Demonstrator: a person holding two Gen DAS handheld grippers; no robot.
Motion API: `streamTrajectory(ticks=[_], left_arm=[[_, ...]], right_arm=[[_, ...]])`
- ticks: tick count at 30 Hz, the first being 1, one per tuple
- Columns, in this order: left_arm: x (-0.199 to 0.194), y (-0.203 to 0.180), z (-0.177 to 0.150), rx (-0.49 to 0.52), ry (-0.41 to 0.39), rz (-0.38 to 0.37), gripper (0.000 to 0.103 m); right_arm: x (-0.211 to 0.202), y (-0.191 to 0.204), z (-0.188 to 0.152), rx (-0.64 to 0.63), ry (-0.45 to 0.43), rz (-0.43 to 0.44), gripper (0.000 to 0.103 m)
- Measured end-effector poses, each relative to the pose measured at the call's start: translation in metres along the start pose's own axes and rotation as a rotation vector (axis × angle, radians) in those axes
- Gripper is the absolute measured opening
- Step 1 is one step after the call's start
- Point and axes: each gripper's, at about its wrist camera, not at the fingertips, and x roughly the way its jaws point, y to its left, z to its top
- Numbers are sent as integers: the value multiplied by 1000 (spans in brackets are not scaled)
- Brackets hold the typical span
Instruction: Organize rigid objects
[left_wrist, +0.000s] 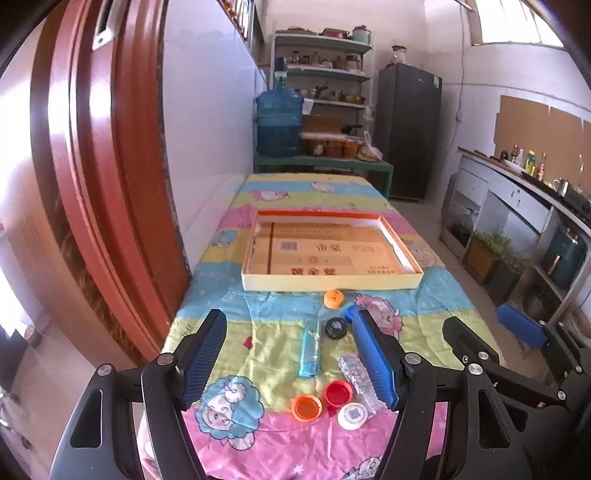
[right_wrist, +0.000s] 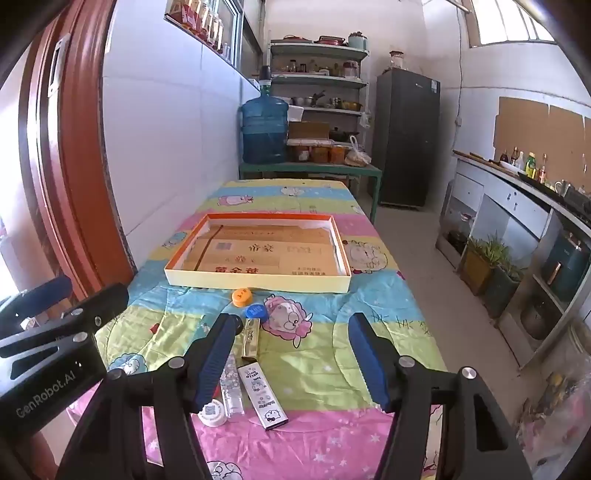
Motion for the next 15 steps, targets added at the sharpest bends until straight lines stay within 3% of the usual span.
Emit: streamTrajectory(ticks=[5, 8, 15], left_arm=[[2, -12, -8, 31, 30, 19, 72], [18, -11, -12, 4, 74, 7, 72], [23, -2, -7, -34, 92, 3, 72]], right_arm=[[2, -1, 1, 10, 14, 1, 64], [7, -3, 1, 10, 23, 5, 64], [19, -2, -3, 5, 62, -11, 64]])
